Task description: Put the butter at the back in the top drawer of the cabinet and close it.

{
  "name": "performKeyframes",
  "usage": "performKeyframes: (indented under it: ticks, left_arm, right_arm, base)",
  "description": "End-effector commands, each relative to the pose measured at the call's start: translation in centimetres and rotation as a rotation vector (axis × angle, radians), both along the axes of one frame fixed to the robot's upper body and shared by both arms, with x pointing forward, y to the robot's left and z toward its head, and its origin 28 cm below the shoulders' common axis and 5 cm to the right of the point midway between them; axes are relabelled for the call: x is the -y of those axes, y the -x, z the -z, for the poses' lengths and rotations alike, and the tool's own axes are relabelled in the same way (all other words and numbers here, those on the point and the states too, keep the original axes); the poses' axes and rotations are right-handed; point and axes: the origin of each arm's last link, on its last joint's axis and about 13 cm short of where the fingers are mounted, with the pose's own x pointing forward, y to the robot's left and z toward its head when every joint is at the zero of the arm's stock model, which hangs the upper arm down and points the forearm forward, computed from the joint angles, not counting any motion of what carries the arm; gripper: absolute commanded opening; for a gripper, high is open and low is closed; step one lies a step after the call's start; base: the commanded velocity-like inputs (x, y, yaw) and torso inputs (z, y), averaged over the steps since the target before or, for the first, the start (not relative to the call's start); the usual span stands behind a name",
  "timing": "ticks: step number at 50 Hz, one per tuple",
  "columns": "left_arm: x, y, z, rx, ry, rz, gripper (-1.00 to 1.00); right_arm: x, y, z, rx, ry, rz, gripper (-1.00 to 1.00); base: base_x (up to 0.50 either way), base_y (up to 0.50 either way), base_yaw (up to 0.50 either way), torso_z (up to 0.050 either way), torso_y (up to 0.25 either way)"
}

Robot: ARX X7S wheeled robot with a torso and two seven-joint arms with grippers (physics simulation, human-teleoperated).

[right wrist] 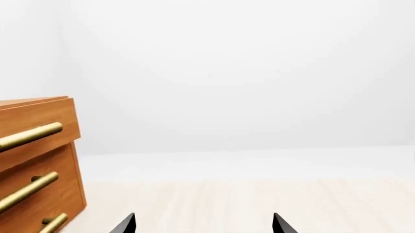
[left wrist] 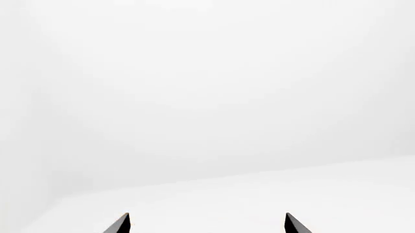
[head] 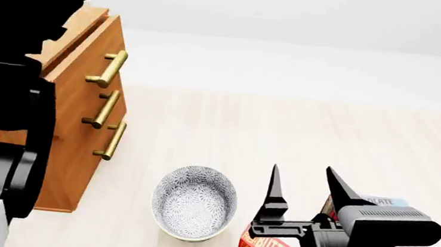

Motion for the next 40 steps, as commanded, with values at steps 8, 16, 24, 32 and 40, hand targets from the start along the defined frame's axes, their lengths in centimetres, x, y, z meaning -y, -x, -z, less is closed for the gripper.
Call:
performKeyframes:
  ticks: [8, 16, 24, 32, 40]
  left_arm:
    - [-1.1, -4.8, 0.6, -0.031, -0.107, -0.176, 1.0]
    - [-1.3, -4.7, 2.0, -0.176, -0.074, -0.23, 1.0]
    - [-1.4, -2.8, 3.6, -0.592, -0.024, -0.294, 1.0]
    - [-1.0, -1.8, 3.0, -0.725, 0.065, -0.278, 1.0]
    - [-0.8, -1.0, 2.5, -0.792, 0.02, -0.329, 1.0]
  right_arm:
    - [0.2, -0.4, 0.2, -0.01, 0.007, 0.015, 1.0]
    - [0.3, -0.3, 0.1, -0.013, 0.012, 0.019, 1.0]
    - [0.3, -0.2, -0.1, -0.011, 0.009, 0.019, 1.0]
    - [0.3, 0.0, -0.2, -0.009, 0.013, 0.017, 1.0]
    - [0.4, 0.1, -0.2, -0.005, 0.012, 0.017, 1.0]
  base:
    - [0.0, 0.0, 0.0, 0.0, 0.0]
    - [0.0, 0.0, 0.0, 0.0, 0.0]
    - [0.0, 0.0, 0.0, 0.0, 0.0]
    - [0.0, 0.0, 0.0, 0.0, 0.0]
    - [0.0, 0.0, 0.0, 0.0, 0.0]
